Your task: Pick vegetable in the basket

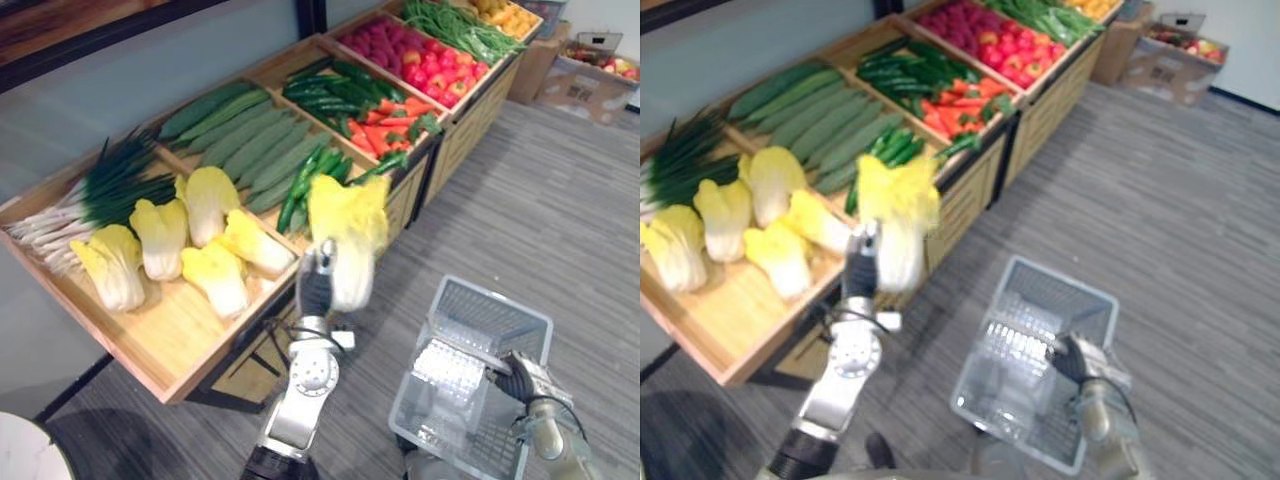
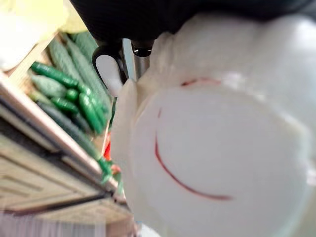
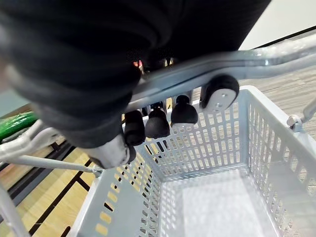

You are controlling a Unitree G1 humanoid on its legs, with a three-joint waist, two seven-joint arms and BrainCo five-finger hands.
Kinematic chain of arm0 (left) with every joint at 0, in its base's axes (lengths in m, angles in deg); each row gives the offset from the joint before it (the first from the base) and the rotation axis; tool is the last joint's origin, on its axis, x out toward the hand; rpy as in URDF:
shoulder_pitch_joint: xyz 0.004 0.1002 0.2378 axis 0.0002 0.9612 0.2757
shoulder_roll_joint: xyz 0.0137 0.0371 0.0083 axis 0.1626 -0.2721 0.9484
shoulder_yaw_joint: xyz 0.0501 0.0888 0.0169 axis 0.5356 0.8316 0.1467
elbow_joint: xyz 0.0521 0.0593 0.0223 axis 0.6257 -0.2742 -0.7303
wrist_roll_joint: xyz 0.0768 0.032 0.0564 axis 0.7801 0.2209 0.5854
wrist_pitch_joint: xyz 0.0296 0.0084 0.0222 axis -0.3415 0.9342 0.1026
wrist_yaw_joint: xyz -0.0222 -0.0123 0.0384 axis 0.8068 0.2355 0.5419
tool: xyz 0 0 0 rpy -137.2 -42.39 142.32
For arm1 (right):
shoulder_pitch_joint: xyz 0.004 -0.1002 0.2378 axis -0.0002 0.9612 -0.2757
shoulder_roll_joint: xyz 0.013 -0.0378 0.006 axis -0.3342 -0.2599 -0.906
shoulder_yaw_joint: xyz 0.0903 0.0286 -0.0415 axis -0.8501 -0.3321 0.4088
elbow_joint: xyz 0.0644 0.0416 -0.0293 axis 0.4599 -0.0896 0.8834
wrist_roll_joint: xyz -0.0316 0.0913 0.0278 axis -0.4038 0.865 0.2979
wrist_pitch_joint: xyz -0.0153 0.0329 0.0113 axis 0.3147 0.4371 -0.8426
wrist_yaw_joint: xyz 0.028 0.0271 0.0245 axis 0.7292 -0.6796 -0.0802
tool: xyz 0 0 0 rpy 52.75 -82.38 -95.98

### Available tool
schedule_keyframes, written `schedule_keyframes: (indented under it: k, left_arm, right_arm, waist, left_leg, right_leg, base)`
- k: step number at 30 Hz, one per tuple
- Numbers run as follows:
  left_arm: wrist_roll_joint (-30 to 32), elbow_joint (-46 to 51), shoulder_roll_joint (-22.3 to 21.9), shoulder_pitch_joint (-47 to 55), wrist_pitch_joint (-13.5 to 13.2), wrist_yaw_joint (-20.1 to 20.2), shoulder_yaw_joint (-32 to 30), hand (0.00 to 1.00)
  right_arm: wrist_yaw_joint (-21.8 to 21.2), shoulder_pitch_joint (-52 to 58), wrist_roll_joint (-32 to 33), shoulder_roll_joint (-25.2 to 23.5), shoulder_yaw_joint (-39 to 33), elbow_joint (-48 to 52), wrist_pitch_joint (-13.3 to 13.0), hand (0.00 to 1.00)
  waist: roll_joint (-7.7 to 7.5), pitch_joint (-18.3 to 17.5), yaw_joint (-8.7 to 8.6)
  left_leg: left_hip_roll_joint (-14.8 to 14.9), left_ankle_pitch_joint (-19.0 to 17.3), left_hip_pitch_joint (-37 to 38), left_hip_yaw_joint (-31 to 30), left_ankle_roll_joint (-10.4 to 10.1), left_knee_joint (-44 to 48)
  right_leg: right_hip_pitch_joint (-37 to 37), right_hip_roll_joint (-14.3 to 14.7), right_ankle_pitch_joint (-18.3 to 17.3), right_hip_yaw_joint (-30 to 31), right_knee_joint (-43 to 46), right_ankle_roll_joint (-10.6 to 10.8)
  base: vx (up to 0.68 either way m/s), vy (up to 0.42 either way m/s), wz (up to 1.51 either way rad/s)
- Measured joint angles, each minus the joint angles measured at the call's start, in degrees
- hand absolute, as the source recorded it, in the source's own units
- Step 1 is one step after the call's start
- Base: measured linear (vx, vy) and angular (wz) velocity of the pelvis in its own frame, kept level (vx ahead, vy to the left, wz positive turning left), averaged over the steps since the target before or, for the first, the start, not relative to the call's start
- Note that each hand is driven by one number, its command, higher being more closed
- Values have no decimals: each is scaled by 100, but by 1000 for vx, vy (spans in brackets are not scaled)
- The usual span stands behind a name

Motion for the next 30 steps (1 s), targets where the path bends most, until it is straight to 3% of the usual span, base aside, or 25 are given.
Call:
schedule_keyframes:
  k: [14,23,30]
  left_arm:
    - [-239,-951,-5,-103,-12,905,1645,100]
    - [-452,-1249,22,171,-17,1403,2045,100]
    - [-453,-1392,218,458,-57,1774,2418,100]
  right_arm:
    - [-61,-365,266,-1,4,-237,233,100]
    - [-59,-511,575,-5,-36,-570,321,100]
    - [-53,-734,646,-2,-507,-767,421,100]
  waist:
    - [-5,-16,17]
    - [-14,-135,35]
    - [-14,-151,57]
  left_leg:
    - [-64,-3,44,9,-1,-1]
    - [-105,-6,43,-82,1,-3]
    - [-114,-5,40,-102,1,-4]
  right_leg:
    - [21,-65,14,17,10,28]
    - [49,-114,14,2,32,55]
    - [50,-126,2,2,41,37]
  base:
    - [14,-3,-1]
    - [8,1,4]
    - [0,0,0]
